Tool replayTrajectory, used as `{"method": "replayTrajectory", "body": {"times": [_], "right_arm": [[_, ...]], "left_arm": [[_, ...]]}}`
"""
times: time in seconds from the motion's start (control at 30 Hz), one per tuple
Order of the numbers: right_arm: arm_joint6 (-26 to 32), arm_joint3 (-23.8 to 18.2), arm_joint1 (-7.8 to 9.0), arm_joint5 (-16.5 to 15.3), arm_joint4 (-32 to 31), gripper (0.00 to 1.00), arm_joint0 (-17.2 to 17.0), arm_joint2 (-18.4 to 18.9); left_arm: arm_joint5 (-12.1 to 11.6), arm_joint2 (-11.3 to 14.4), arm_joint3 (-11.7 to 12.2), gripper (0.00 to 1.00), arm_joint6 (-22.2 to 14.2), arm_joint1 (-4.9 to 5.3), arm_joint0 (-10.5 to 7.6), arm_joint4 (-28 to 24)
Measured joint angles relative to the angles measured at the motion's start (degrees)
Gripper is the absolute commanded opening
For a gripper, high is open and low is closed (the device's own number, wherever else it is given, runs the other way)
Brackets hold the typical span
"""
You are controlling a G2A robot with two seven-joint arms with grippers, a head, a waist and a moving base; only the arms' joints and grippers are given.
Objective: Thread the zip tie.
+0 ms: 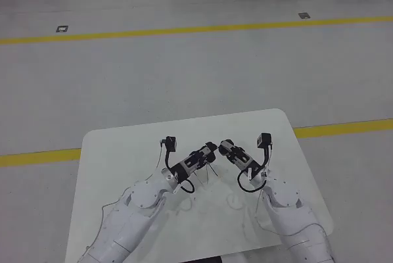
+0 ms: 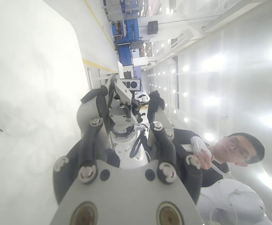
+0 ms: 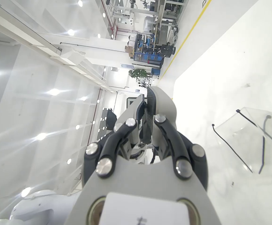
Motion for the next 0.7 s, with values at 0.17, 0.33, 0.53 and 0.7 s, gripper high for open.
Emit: {"method": "replayTrajectory", "body": {"times": [0.17,0.33,0.53,0.7], "right_arm": [[-0.28,-0.54,-0.23,0.00,-0.84,0.00,-0.27,-0.05],[-0.85,-0.76,-0.43,0.00,-2.34,0.00,-0.37,-0.21],[-1.23,-1.46,-0.64,0.00,-2.64,0.00,-0.74,-0.23],[-0.87,-2.16,-0.73,0.00,-3.22,0.00,-1.21,0.09]], "left_arm": [[0.62,0.40,0.10,0.18,0.18,0.06,-0.19,0.06],[0.65,0.65,0.16,0.06,0.39,0.14,-0.30,-0.01],[0.81,0.72,0.05,0.08,0.64,0.35,-0.06,0.23],[1.04,0.93,-0.10,0.11,0.79,0.48,0.05,0.30]]}}
